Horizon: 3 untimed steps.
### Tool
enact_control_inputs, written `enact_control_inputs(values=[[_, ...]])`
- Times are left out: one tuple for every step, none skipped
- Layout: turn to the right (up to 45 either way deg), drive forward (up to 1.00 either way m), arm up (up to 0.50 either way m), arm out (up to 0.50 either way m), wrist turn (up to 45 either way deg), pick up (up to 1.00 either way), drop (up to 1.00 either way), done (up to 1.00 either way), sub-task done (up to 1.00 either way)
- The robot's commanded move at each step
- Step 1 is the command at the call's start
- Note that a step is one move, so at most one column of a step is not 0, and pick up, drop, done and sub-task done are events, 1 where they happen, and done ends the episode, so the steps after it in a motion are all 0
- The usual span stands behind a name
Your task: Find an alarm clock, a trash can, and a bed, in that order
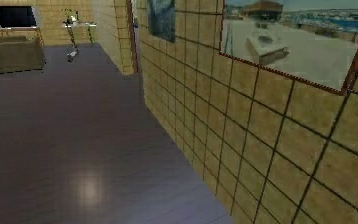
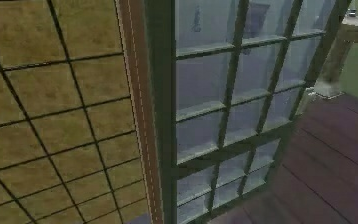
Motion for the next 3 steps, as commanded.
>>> enact_control_inputs(values=[[0.0,0.2,0.0,0.0,0.0,0.0,0.0,0.0,0.0],[-24.0,0.0,0.0,0.0,0.0,0.0,0.0,0.0,0.0],[0.0,1.0,0.0,0.0,0.0,0.0,0.0,0.0,0.0]])
